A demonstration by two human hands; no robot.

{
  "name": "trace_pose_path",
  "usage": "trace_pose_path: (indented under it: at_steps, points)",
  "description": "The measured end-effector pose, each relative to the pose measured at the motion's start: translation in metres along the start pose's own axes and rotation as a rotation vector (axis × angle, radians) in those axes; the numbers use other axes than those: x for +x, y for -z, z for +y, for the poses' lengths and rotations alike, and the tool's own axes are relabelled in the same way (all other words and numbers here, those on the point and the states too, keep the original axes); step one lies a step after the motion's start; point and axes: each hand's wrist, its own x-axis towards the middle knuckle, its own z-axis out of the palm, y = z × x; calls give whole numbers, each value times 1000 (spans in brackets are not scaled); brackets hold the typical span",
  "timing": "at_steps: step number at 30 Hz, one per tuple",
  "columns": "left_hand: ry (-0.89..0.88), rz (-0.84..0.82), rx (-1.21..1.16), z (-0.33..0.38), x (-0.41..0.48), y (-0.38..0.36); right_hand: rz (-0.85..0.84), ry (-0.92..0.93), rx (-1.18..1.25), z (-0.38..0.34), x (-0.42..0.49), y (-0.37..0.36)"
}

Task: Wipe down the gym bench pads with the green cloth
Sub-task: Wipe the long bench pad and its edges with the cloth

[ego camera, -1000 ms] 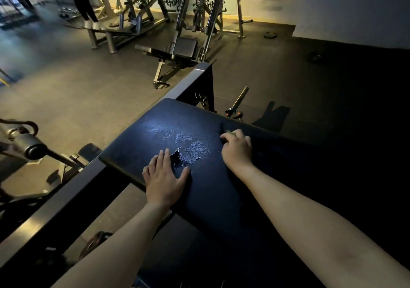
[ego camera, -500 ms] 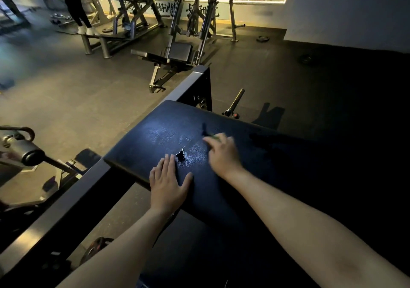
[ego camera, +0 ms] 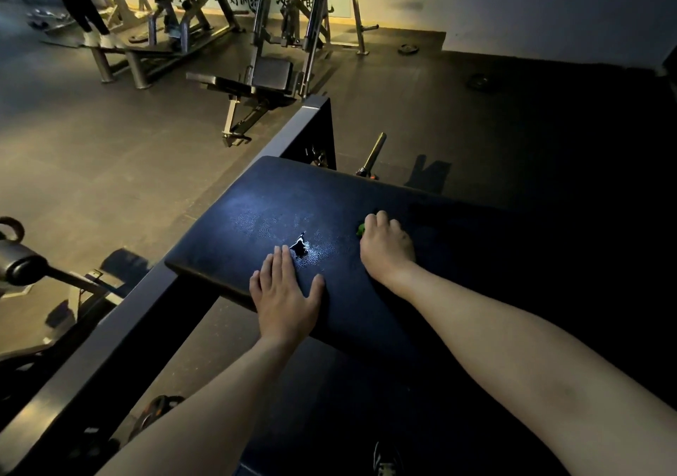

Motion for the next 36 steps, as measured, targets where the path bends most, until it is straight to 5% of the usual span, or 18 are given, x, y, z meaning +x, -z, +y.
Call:
trace_pose_path:
  at_steps: [11, 15, 21, 36]
  points:
    - [-51, 14, 2, -3, -1, 0, 15, 224, 132, -34, -46, -12]
    - [-48, 17, 6, -2, -2, 0, 160, 55, 116, -6, -3, 0]
    - [-55, 35, 10, -5, 1, -5, 20, -178, -16, 19, 29, -6]
    - [-140, -114, -212, -22, 0, 9, -66, 208, -83, -58, -64, -7]
